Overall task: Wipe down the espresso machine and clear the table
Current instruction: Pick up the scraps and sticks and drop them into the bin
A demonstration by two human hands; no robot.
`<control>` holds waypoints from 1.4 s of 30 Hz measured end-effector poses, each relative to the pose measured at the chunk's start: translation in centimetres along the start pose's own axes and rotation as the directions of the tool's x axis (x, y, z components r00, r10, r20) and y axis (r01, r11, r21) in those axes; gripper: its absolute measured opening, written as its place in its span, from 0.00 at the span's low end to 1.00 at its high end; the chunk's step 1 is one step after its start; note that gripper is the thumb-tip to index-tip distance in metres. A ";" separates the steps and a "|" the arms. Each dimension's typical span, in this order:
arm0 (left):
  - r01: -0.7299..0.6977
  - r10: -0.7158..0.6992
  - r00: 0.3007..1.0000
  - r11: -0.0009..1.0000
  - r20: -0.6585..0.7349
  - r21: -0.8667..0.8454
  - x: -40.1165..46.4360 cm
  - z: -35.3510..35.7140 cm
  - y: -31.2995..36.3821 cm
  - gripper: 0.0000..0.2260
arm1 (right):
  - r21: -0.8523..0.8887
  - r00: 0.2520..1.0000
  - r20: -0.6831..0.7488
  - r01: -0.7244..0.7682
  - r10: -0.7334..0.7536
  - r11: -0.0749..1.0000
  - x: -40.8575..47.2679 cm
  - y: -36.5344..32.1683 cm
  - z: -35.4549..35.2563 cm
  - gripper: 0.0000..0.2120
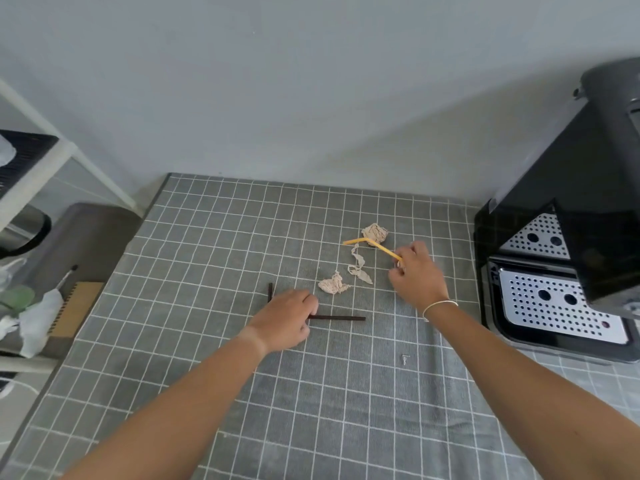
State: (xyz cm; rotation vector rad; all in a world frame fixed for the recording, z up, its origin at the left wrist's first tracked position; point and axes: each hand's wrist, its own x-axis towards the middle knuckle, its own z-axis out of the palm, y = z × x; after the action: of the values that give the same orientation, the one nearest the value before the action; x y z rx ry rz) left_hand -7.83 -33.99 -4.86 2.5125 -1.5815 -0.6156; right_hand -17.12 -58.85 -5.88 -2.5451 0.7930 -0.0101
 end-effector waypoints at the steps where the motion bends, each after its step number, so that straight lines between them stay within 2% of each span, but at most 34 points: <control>1: -0.003 0.003 1.000 1.000 -0.005 0.005 0.0 0.0 0.0 0.06 | 0.017 1.000 -0.004 -0.003 0.003 1.000 0.1 0.0 -0.2 0.08; 4: -0.019 0.020 0.999 0.999 -0.026 0.041 0.0 0.3 0.0 0.07 | 0.105 0.998 -0.067 -0.013 0.020 0.994 0.8 -0.6 -0.9 0.04; 6: -0.021 0.025 0.998 0.997 -0.051 0.068 -0.1 0.2 0.0 0.09 | 0.160 0.992 -0.125 -0.015 0.036 0.987 1.4 -1.2 -1.2 0.06; 8: -0.021 0.025 0.997 0.997 -0.069 0.069 0.7 -0.2 -0.1 0.10 | 0.235 0.990 -0.128 -0.030 0.061 0.971 2.7 -1.5 -1.0 0.07; 10: -0.028 0.036 0.993 0.997 -0.114 0.067 1.2 -1.1 0.0 0.10 | 0.261 0.992 -0.110 -0.032 0.063 0.965 3.5 -2.3 -1.4 0.03; 11: -0.032 0.040 0.990 0.998 -0.135 0.062 1.6 -1.6 0.1 0.12 | 0.249 0.994 -0.099 -0.031 0.057 0.968 3.9 -2.6 -1.6 0.02; 13: -0.040 0.051 0.983 0.997 -0.174 0.068 2.5 -2.3 0.5 0.15 | 0.167 0.998 -0.059 -0.023 0.033 0.986 4.7 -3.0 -1.8 0.12; 15: -0.050 0.067 0.982 0.994 -0.178 0.100 3.3 -2.7 0.9 0.19 | 0.102 1.000 0.013 -0.010 0.009 0.995 5.4 -3.2 -1.5 0.18; 17: -0.052 0.070 0.987 0.990 -0.142 0.128 4.1 -2.6 1.3 0.20 | 0.064 0.997 0.078 -0.014 0.009 0.998 5.9 -3.2 -1.1 0.17; 20: -0.035 0.048 0.995 0.988 -0.083 0.150 4.8 -2.0 1.7 0.16 | 0.024 0.994 0.110 -0.029 0.026 0.999 6.0 -3.2 -0.8 0.12; 24: -0.038 0.051 0.994 0.990 -0.093 0.137 4.9 -1.3 1.1 0.10 | 0.088 0.991 0.132 -0.035 0.023 0.996 5.3 -2.9 -1.0 0.06; 27: -0.034 0.043 0.994 0.995 -0.099 0.097 4.3 -1.4 0.3 0.08 | 0.218 0.985 0.171 0.000 -0.038 0.976 4.5 -3.2 -1.3 0.08; 29: -0.014 0.023 0.995 0.996 -0.099 0.085 3.8 -1.7 -0.1 0.07 | 0.317 0.972 0.225 -0.011 -0.064 0.948 3.8 -3.7 -1.3 0.05; 31: 0.014 -0.007 0.995 0.998 -0.098 0.066 3.1 -2.0 -0.5 0.07 | 0.343 0.961 0.269 -0.025 -0.072 0.939 3.0 -4.3 -1.3 0.10; 33: 0.036 -0.031 0.994 0.998 -0.102 0.047 2.2 -2.3 -0.9 0.06 | 0.304 0.954 0.294 -0.035 -0.060 0.952 2.4 -4.9 -1.2 0.17; 35: 0.059 -0.055 0.993 0.997 -0.109 0.041 1.1 -2.5 -1.4 0.07 | 0.223 0.949 0.314 -0.038 -0.035 0.974 2.0 -5.5 -0.9 0.20; 39: 0.138 -0.136 0.984 0.990 -0.117 0.012 -1.5 -2.9 -2.4 0.06 | 0.071 0.944 0.326 -0.083 0.056 0.994 0.6 -6.5 0.0 0.12; 42: 0.194 -0.197 0.972 0.980 -0.124 -0.037 -3.7 -3.4 -3.0 0.05 | 0.067 0.956 0.278 -0.118 0.095 0.991 -0.8 -6.8 0.2 0.06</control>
State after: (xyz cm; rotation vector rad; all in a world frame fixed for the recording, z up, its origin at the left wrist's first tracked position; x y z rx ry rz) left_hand -5.39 -29.73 -1.65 2.6506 -1.2867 -0.4802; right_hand -14.06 -53.39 -2.99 -2.3539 0.7989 0.3310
